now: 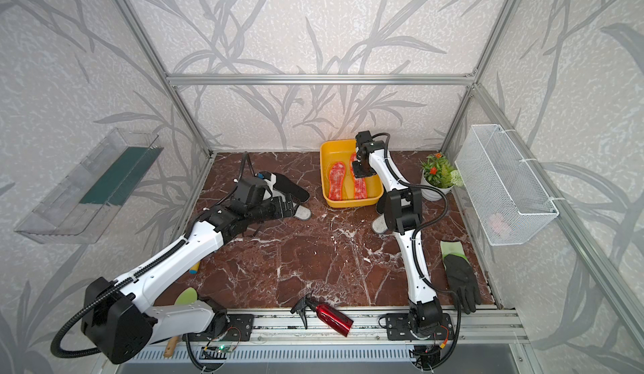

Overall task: Put the insoles into the storage box
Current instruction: Place the insole in the storage box.

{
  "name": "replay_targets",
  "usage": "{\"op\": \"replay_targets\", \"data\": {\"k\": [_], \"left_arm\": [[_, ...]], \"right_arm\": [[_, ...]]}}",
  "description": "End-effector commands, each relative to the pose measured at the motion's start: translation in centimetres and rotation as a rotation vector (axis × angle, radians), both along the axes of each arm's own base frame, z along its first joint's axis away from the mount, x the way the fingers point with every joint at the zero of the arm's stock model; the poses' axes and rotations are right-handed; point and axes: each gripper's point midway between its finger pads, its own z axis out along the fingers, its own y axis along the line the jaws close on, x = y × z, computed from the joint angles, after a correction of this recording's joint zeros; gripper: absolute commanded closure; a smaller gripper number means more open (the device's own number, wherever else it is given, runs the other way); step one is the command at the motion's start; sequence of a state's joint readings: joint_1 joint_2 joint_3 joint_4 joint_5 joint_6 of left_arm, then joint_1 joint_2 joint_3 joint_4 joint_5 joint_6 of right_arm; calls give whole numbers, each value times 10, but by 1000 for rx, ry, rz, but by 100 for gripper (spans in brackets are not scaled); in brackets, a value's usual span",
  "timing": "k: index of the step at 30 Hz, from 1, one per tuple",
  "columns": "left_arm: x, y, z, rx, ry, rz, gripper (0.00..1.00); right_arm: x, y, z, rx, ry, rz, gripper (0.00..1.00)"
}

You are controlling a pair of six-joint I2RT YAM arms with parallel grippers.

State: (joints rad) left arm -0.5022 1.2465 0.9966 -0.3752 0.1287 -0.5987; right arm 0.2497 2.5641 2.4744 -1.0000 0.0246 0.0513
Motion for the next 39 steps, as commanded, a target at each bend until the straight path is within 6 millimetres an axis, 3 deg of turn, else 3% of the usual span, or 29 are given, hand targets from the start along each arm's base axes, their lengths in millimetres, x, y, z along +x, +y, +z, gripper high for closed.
{"op": "replay_targets", "data": {"k": [1, 6, 12, 18, 24, 31, 39], "left_arm": [[-2, 6, 1, 2, 2, 17, 1], [-3, 7, -1, 2, 8, 23, 1], [-4, 9, -1, -10, 9, 43, 1], [-4, 13, -1, -8, 17, 58, 1], [-3, 23, -9, 8, 56, 102, 1], [3, 37, -23, 2, 124, 188, 1], [11, 53, -37, 0, 173, 291, 1]], "right_arm": [[1, -4, -5, -12, 15, -14, 89], [1, -1, -1, 1, 16, -14, 77], [2, 3, 25, 30, -25, 1, 71], [0, 5, 65, 54, -84, 13, 68], [-17, 12, 123, 124, -150, 57, 66], [-67, 39, 189, 289, -194, 180, 66], [-129, 55, 208, 371, -216, 232, 65]]}}
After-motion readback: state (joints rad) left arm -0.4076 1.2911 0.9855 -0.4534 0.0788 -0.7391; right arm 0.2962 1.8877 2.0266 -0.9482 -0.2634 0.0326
